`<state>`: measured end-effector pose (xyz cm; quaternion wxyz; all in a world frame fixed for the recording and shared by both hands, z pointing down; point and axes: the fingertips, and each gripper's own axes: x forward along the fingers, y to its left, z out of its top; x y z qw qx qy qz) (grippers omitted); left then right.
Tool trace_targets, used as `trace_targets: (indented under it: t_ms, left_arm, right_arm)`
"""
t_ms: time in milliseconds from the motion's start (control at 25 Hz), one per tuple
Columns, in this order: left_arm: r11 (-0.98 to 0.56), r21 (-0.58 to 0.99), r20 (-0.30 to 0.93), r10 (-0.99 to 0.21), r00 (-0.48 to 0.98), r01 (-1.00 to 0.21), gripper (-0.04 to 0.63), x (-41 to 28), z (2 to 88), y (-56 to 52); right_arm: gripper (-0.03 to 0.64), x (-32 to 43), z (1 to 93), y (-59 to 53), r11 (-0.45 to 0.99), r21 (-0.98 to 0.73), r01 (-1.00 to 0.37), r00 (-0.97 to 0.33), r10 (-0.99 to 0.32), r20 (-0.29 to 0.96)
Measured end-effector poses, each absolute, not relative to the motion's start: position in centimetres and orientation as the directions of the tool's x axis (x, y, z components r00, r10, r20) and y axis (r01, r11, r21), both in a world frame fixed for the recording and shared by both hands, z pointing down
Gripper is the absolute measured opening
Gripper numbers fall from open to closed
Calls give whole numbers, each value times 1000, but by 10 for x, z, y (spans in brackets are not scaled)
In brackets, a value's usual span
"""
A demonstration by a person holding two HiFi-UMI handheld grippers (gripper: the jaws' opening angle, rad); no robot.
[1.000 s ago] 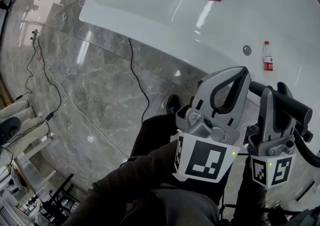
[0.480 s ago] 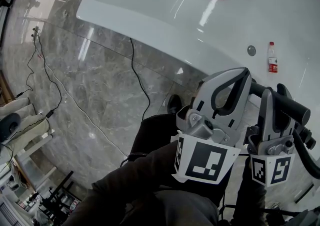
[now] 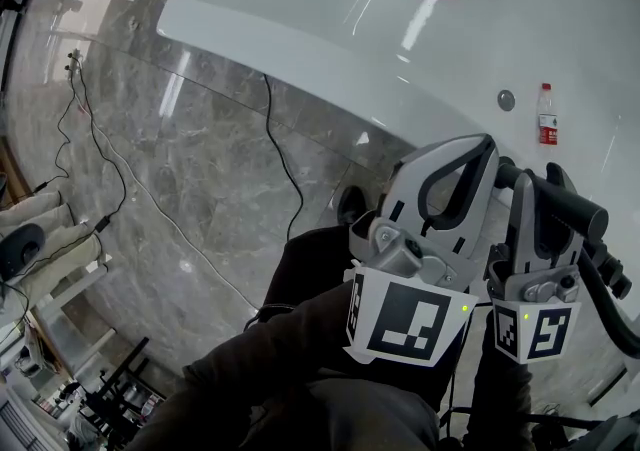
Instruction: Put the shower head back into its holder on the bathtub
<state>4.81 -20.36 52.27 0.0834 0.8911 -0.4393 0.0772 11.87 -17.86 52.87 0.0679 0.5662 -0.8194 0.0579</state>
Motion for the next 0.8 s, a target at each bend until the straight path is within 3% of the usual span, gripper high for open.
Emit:
trace_targets:
  t_ms: [360, 480, 800]
  left_arm:
    - [-599, 43, 234, -772, 591, -800, 3, 36, 507, -199]
    - [-592, 27, 241, -778, 580, -806, 3, 29, 505, -198]
    - [-596, 15, 282, -768, 575, -803, 3, 23, 508, -189]
  right_arm:
    - [141, 112, 537, -177, 367, -35, -929, -366, -907, 207]
    - [224, 108, 541, -177, 367, -57, -928, -371, -904, 213]
    - [236, 106, 538, -175, 370, -75, -926, -377, -904, 199]
